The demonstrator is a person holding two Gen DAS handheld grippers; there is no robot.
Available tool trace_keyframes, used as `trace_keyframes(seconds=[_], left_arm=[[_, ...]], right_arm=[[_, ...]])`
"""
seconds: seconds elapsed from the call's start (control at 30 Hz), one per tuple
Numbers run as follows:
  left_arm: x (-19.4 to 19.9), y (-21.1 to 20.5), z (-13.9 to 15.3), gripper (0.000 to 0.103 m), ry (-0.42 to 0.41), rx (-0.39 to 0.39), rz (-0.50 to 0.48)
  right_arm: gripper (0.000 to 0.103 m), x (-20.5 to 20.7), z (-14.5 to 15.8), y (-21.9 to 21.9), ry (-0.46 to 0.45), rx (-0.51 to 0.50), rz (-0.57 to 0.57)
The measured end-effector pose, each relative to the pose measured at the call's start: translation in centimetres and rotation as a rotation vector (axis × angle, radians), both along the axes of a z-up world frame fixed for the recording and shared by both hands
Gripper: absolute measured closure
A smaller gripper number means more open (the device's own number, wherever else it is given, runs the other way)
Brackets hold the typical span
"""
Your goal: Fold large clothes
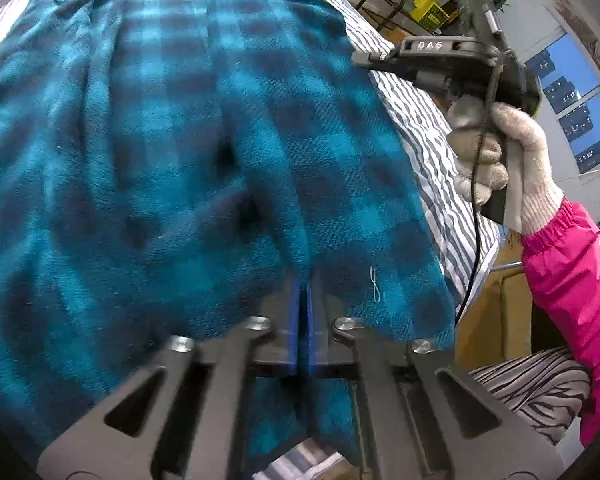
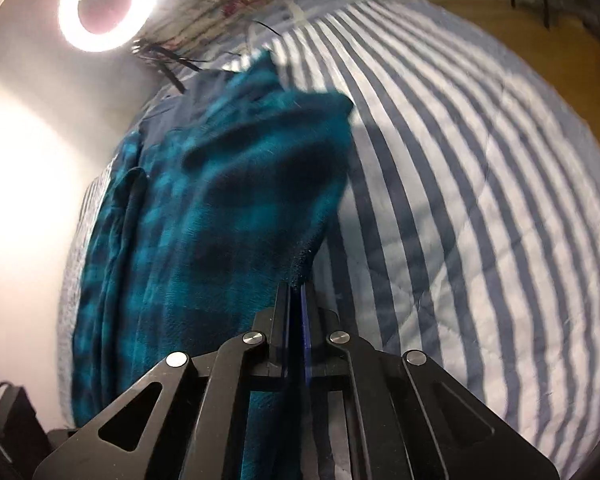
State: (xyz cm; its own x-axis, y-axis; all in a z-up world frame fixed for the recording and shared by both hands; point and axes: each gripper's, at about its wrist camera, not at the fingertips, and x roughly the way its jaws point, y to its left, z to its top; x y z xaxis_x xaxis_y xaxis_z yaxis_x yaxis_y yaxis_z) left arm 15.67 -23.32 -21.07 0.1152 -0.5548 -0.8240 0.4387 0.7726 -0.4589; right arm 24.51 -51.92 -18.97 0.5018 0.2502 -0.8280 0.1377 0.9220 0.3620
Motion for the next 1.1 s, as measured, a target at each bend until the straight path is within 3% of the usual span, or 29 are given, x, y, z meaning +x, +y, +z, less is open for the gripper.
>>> trace_keyframes(seconds=[0.13, 0.2, 0.23, 0.27, 0.47, 0.6, 0.7, 0.93, 1.0, 1.1], left_arm=[[-0.5, 0.8, 0.3, 0.101, 0.002, -0.061, 0.046], [-0.9, 1.6, 0.0, 0.08, 0.06, -0.095, 0.06], [-1.4, 2.2, 0.2, 0.062, 0.064, -0.114, 0.07], [-1.9, 2.8, 0.5, 0.06, 0.047, -0.122, 0.084], [-6.2, 7.5, 3.5, 0.06, -0.048, -0.147, 0.093], [-9.0, 10.0, 5.5, 0.06, -0.164, -0.102, 0.09], [-10.0, 10.4, 6.0, 0.06, -0.199, -0.075, 0.112], [-9.2, 14.3, 4.9, 0.06, -0.154, -0.095, 0.236], [-9.0, 14.5, 4.7, 0.06, -0.159, -0.087, 0.246], [-8.6, 14.8, 4.3, 0.06, -0.103, -0.143, 0.259]], right_arm=[[0.1, 0.3, 1.6, -0.3, -0.046, -0.085, -0.044], [0.099, 0.4, 0.9, -0.3, -0.021, -0.079, -0.038], [0.098, 0.5, 0.5, -0.3, 0.006, -0.065, -0.026], [0.098, 0.4, 0.1, -0.2, 0.033, -0.039, -0.015], [0.096, -3.0, 1.9, -0.8, 0.03, 0.07, -0.001], [0.068, -7.3, 2.9, -0.6, 0.028, 0.083, 0.038], [0.067, -10.6, 2.4, -0.1, 0.071, 0.125, 0.054], [0.067, -16.6, 1.4, 3.8, 0.149, 0.18, 0.213], [0.067, -17.0, 1.0, 4.9, 0.165, 0.143, 0.243], [0.067, -16.9, 1.1, 5.8, 0.167, 0.106, 0.256]])
